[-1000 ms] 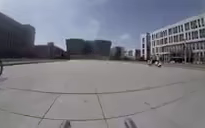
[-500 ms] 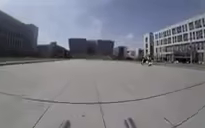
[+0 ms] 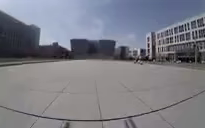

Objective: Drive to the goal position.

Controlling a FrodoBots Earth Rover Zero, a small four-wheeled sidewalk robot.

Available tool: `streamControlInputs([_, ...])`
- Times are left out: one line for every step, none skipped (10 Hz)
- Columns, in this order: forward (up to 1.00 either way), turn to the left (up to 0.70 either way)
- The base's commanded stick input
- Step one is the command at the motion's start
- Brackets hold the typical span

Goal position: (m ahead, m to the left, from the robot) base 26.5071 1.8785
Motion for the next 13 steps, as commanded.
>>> streamControlInputs([0.85,0.0])
streamControlInputs([0.85,0.0])
streamControlInputs([0.85,0.0])
streamControlInputs([0.85,0.0])
streamControlInputs([0.85,0.0])
streamControlInputs([0.85,0.0])
streamControlInputs([0.85,0.0])
streamControlInputs([0.85,0.0])
streamControlInputs([0.85,0.0])
streamControlInputs([0.85,0.0])
streamControlInputs([0.85,0.0])
streamControlInputs([0.85,0.0])
streamControlInputs([0.85,0.0])
